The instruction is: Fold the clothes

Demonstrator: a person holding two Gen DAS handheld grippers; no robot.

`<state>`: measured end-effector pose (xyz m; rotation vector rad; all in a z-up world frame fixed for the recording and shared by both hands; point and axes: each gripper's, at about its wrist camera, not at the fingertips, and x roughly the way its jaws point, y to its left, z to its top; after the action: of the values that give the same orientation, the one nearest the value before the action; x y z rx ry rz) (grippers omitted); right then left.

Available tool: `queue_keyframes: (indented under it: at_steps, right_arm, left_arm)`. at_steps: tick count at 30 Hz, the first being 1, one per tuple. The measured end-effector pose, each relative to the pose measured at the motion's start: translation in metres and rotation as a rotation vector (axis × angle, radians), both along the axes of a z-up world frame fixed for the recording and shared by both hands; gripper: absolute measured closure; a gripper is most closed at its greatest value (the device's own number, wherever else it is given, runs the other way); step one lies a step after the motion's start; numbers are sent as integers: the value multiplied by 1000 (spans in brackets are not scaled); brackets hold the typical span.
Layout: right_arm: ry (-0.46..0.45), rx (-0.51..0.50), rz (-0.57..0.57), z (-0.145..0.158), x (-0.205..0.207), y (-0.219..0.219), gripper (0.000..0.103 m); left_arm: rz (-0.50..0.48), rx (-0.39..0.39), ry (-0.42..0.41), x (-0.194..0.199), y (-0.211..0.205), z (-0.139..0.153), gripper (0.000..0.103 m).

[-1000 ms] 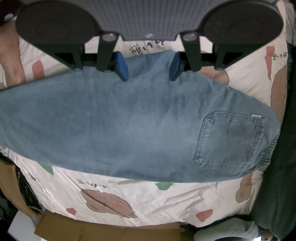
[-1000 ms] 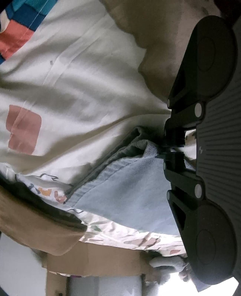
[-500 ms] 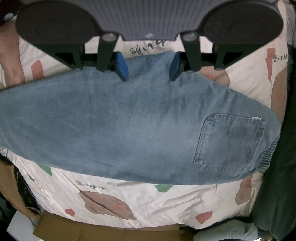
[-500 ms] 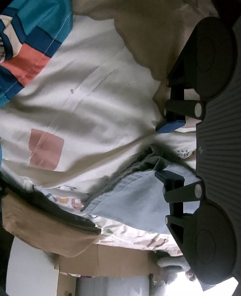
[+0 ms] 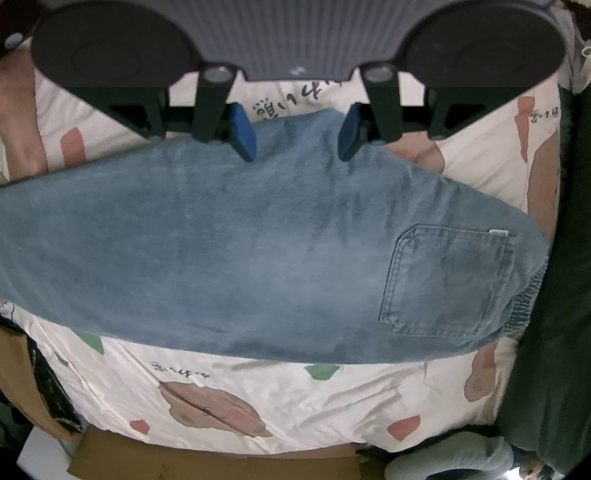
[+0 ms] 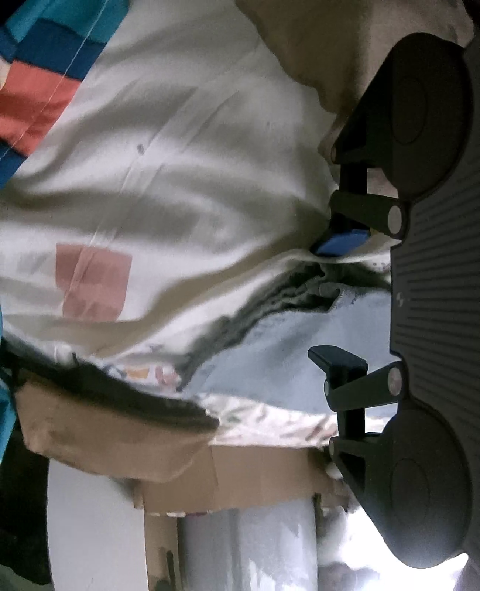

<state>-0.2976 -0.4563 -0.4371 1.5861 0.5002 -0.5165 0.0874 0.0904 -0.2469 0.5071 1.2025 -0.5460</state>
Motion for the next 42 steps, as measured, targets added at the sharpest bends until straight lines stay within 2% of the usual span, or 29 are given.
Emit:
queue_keyframes:
  at_steps: [5,9,10,12,13,20,25,35,42]
  right_arm:
    - [29,11,20,14,-9,-3,45]
    - [2,56,48,14,-9,0,45]
    - [-14,68,50,12,-9,2,43]
    - [-39,86,47,8,-8,7,29]
    - [-43,89,43,6,-8,9,28]
    - [-17,83,7,-20,6,10,28]
    - [-55,56,-25,-17,8,0,28]
    - [-149,67,117,6,25,-24,29]
    - [-47,37,200,2,40,-35,29]
  left_arm:
    - [-1,-4,0,-1,-1,1,51]
    - [1,-4,9,-2,-1,-2,51]
    - [1,-4,10,-2,-1,-2,51]
    - [0,-4,11,-2,-1,-2,51]
    - [-3,-3,12,-2,-1,-2,51]
    - [-1,8,6,-1,0,5,51]
    - [-2,14,3,0,-2,7,51]
    - [-12,4,12,-1,-6,4,51]
    - [-17,11,20,-3,-7,3,51]
